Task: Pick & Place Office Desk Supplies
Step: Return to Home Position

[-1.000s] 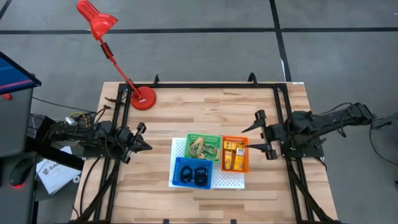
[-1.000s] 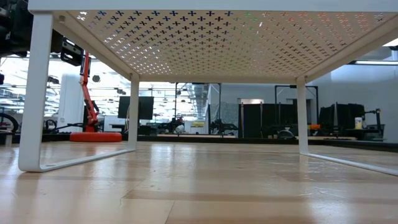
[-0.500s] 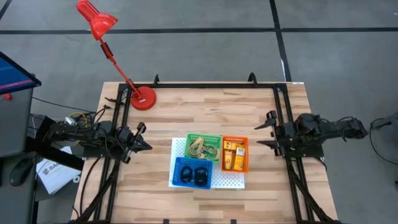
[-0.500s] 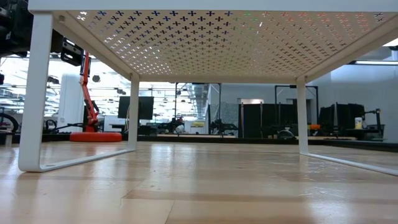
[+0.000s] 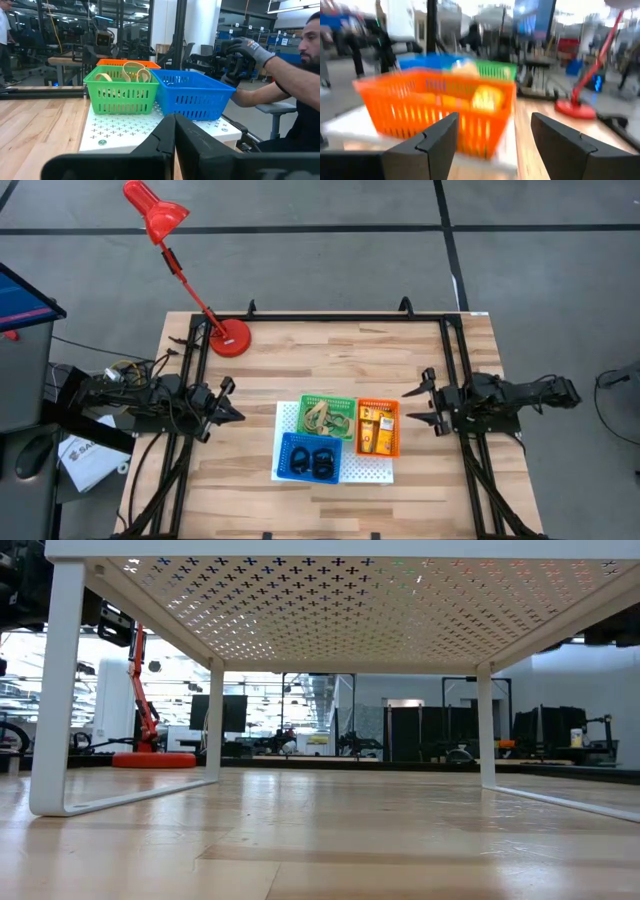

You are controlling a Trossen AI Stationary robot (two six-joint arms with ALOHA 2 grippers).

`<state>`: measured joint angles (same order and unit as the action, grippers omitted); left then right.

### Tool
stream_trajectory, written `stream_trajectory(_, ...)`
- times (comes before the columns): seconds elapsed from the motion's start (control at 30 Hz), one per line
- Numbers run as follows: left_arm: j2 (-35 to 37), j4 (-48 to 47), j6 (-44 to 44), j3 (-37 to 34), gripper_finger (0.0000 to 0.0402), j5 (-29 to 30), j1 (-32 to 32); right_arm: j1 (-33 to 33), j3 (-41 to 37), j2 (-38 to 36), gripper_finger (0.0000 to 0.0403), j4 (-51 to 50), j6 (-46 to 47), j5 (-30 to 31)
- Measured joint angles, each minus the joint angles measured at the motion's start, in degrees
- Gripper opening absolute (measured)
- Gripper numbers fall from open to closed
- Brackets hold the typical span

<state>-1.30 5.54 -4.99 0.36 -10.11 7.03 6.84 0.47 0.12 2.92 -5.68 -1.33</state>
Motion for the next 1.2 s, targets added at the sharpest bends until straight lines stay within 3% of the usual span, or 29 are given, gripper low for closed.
stream_trajectory(0.27,0.0,0.1,0.0,0.0,0.0001,0.0,0.0,-1.6,0.0,0.0,0.0245,-2.1,-0.5,1.5)
stream_trajectory(0.63,0.0,0.5,0.0,0.0,0.0001,0.0,0.0,-3.6,-0.1,0.2,0.0245,-2.1,12.2,1.4)
stream_trajectory(1.2,0.0,0.5,0.0,0.0,0.0001,0.0,0.0,-3.6,-0.1,0.2,0.0245,-2.1,12.2,1.4)
